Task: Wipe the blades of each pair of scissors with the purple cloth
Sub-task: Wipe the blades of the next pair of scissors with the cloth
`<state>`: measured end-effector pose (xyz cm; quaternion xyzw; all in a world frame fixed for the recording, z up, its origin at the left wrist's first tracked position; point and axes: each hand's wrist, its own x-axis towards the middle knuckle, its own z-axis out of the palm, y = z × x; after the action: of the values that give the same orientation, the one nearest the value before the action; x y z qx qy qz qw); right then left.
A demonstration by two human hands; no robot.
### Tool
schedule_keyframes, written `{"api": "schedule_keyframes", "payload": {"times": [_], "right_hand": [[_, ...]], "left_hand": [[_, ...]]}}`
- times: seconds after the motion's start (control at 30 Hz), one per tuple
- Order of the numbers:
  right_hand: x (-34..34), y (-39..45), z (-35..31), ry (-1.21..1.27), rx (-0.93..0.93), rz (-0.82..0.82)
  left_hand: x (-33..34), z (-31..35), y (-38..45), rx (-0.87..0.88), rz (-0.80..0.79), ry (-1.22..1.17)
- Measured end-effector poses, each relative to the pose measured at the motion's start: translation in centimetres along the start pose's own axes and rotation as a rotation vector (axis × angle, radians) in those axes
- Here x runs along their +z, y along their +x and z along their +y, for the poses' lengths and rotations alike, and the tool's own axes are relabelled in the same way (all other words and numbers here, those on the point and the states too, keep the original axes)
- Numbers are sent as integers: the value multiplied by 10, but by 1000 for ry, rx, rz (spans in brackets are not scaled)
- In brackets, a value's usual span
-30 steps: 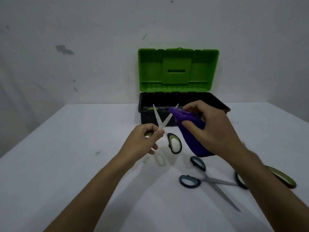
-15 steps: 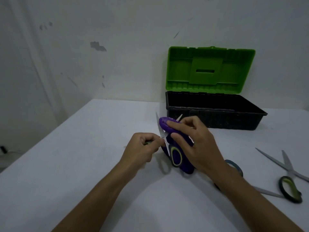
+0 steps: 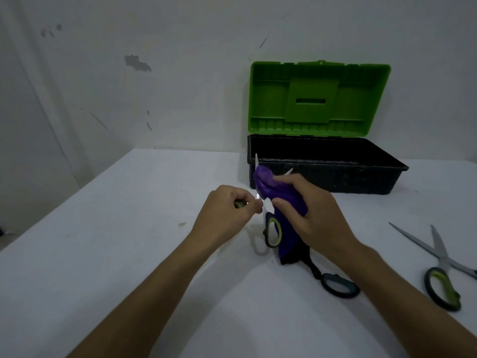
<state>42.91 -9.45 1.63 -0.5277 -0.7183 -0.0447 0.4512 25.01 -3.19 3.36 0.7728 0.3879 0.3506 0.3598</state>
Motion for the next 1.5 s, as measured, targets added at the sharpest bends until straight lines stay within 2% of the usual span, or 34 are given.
{"api": "schedule_keyframes", "payload": {"times": [0.1, 0.23, 0.37, 0.47, 0.53, 0.63, 0.67, 0.77, 0.87, 0.93, 1.17, 1.27, 1.43, 1.5], "right_hand": [[5, -4, 2, -61, -89, 44], [4, -3, 2, -144, -116, 84], [-7, 3, 16, -226, 24, 161], [-21, 2, 23, -239, 88, 252], [-19, -2, 17, -213, 16, 174], [1, -8, 4, -232, -84, -114], [6, -10, 4, -278, -105, -163], [7, -6, 13, -343, -79, -71], [-4, -1, 24, -366, 39, 62], [-7, -1, 24, -332, 74, 77], [8, -10, 2, -298, -140, -218], [3, -5, 5, -376, -154, -157], [-11, 1, 15, -468, 22, 36], [-15, -2, 14, -443, -1, 39]], "left_hand": [[4, -7, -6, 37, 24, -9], [0, -10, -9, 96, 56, 11], [0, -17, -12, 66, 32, 44], [3, -19, -13, -21, -16, -33], [6, -20, -13, -64, -26, -66], [10, -20, -15, -83, -28, -111], [10, -20, -15, -86, -15, -128], [9, -22, -13, -92, 4, -175], [11, -24, -13, -99, -24, -170], [12, -25, -13, -106, -33, -173], [-3, -21, -8, -124, 12, -273], [-6, -17, -11, -78, -24, -315], [1, -20, -12, -98, -26, -234], [1, -21, -12, -114, -11, -204]]}}
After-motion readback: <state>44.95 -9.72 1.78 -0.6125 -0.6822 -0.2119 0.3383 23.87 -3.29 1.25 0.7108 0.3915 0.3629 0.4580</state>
